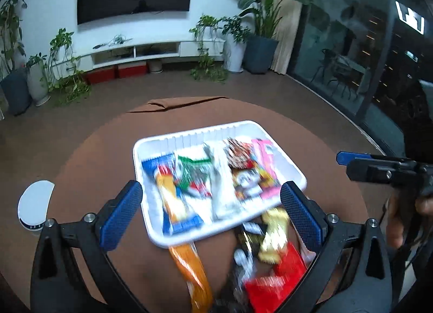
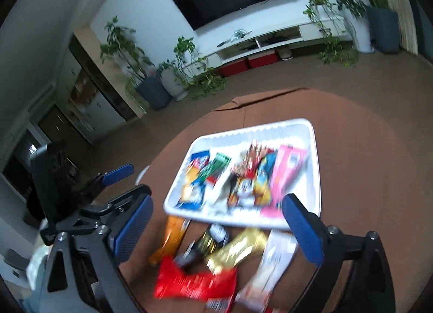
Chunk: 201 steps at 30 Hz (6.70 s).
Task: Organize snacks
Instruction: 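Open both tools in the tray and withdraw them over the remaining snacks, then grasp the black sesame packet with the left tool while the right tool grasps the red bag, then carry the black packet with the left tool into the tray while the right tool lowers the red bag there, then open both tools and withdraw them from the tray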
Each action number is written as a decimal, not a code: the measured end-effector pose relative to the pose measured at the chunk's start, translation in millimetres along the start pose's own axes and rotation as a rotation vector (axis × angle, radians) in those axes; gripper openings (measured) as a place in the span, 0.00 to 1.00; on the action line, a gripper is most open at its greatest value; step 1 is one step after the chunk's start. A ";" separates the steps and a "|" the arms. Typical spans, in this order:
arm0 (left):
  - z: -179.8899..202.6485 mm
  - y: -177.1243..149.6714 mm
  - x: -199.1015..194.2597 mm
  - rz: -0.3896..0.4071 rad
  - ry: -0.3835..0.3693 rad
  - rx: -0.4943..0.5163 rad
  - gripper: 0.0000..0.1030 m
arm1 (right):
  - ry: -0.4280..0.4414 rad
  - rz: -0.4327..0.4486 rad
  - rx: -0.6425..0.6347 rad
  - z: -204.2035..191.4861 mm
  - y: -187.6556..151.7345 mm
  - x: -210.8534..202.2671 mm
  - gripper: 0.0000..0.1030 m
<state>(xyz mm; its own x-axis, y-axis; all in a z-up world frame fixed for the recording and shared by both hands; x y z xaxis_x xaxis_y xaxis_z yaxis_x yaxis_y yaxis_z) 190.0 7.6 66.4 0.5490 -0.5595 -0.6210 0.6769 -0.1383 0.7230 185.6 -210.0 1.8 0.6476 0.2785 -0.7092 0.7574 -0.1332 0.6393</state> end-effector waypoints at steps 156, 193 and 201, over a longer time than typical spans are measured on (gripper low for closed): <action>-97.7 20.5 113.3 -0.198 -0.141 -0.326 0.20 | -0.111 -0.234 -0.038 -4.4 73.6 153.7 0.28; -88.5 9.1 149.6 -0.158 -0.069 -0.366 0.51 | -0.236 -0.186 -0.125 -4.8 60.0 170.7 0.52; -63.1 25.4 98.5 -0.088 -0.104 -0.338 0.90 | -0.176 -0.100 -0.086 -5.9 69.8 124.2 0.77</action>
<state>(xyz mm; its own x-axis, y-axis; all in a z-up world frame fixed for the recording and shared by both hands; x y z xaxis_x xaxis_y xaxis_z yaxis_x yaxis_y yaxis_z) 292.2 0.5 4.4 0.4401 -0.6396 -0.6302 0.8529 0.0782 0.5162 318.3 -179.2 -39.9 0.5796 0.1147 -0.8068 0.8137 -0.0290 0.5805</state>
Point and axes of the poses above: each gripper's, at about its wrist camera, not at the fingertips, and x roughly the way its jaws point, z to its right, y to its top, the point moved 2 cm from there along x, roughly the way its jaws point, and after that the axes turned 15 degrees about -y, right-handed, at the moved point
